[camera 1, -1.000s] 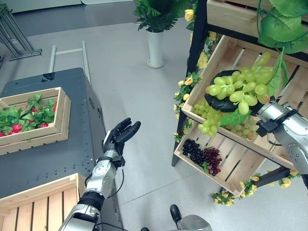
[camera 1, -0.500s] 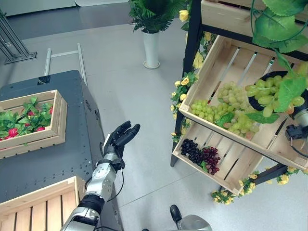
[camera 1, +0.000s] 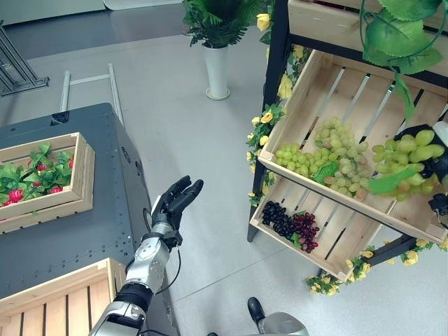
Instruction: Pick up the fruits from the basket on one side to the basket on the other side
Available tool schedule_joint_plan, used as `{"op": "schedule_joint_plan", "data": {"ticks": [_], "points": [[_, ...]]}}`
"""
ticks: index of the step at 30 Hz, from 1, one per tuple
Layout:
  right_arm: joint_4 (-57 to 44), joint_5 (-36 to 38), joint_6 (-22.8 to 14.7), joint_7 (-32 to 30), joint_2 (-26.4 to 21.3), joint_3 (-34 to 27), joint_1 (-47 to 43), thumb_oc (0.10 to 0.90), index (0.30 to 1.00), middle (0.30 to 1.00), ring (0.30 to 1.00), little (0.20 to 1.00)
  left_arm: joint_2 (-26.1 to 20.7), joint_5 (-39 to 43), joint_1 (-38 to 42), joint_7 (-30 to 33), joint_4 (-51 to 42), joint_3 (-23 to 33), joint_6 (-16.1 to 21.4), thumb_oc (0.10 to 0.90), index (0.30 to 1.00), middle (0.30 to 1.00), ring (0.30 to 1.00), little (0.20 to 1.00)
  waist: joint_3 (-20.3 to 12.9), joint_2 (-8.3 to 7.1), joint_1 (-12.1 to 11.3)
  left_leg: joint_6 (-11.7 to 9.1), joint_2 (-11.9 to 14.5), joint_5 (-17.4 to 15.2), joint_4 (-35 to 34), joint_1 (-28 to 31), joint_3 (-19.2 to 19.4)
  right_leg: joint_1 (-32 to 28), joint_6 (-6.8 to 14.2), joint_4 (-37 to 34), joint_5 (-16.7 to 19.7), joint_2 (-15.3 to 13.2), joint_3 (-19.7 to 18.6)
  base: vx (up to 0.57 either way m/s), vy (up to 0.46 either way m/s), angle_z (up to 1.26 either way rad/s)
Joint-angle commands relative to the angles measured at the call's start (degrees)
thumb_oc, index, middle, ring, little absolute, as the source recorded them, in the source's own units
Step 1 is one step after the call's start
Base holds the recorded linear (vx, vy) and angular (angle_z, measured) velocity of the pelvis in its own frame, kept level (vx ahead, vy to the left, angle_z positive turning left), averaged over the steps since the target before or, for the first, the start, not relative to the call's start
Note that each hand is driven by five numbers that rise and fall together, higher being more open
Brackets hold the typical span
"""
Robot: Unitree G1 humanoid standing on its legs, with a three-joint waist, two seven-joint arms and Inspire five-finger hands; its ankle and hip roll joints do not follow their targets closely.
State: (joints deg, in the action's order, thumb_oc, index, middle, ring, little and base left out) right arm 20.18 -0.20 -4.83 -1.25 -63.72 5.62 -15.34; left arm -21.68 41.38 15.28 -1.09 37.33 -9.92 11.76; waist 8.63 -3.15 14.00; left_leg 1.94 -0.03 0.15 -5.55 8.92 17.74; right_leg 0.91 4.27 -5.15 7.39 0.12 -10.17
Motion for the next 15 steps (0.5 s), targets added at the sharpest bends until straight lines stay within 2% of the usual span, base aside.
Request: {"op": "schedule_joint_plan", "data": {"ticks": [1, 3, 5, 9, 15], "points": [[4.4, -3.9, -2.0, -4.7, -5.6, -0.9, -12.2, 0.400, 0.300, 0.300, 0.300, 0.300, -1.6, 0.8, 5.7, -0.6, -1.2, -1.9, 4.7, 0.800, 0.900, 0.900, 0.900, 0.900, -5.5, -1.68, -2.9, 1.0, -1.6, -5.4, 0.5, -0.7, -4.0, -2.2, 0.1, 0.2, -2.3, 2.5, 1.3, 0.00, 0.000, 0.00], [5.3, -9.7, -1.9, -6.7, -6.3, 1.5, -13.6, 0.400, 0.300, 0.300, 0.300, 0.300, -1.7, 1.0, 5.8, -0.9, -1.0, -2.2, 4.8, 0.800, 0.900, 0.900, 0.900, 0.900, -5.7, -1.80, -3.0, 1.1, -1.5, -5.3, 0.5, -0.8, -3.9, -2.1, 0.1, 0.2, -2.3, 2.6, 1.4, 0.00, 0.000, 0.00], [5.7, -12.5, -1.2, -7.0, -7.4, 3.2, -15.1, 0.400, 0.300, 0.300, 0.300, 0.300, -1.3, 0.8, 5.8, -0.8, -1.1, -2.4, 5.0, 0.800, 0.900, 0.900, 0.900, 0.900, -5.7, -1.89, -3.1, 1.1, -1.5, -5.2, 0.5, -0.9, -3.9, -2.0, 0.1, 0.2, -2.3, 2.6, 1.4, 0.00, 0.000, 0.00], [5.1, -14.7, 1.0, -6.8, -8.0, 4.9, -16.1, 0.400, 0.300, 0.300, 0.300, 0.300, -0.8, 0.1, 5.7, -1.1, -1.7, -2.7, 4.6, 0.800, 0.900, 0.900, 0.900, 0.900, -5.6, -1.97, -3.3, 1.1, -1.5, -5.3, 0.5, -1.0, -4.0, -2.0, 0.2, 0.2, -2.4, 2.6, 1.5, 0.00, 0.000, 0.00], [7.5, -17.4, 2.0, -8.5, -8.1, 7.3, -17.9, 0.400, 0.300, 0.300, 0.300, 0.300, -0.7, -0.2, 5.7, -1.2, -1.9, -3.1, 4.3, 0.800, 0.900, 0.900, 0.900, 0.900, -5.8, -2.06, -3.8, 1.1, -1.5, -5.3, 0.5, -1.0, -4.3, -2.1, 0.2, 0.2, -2.4, 2.6, 1.9, 0.00, 0.000, 0.00]]}}
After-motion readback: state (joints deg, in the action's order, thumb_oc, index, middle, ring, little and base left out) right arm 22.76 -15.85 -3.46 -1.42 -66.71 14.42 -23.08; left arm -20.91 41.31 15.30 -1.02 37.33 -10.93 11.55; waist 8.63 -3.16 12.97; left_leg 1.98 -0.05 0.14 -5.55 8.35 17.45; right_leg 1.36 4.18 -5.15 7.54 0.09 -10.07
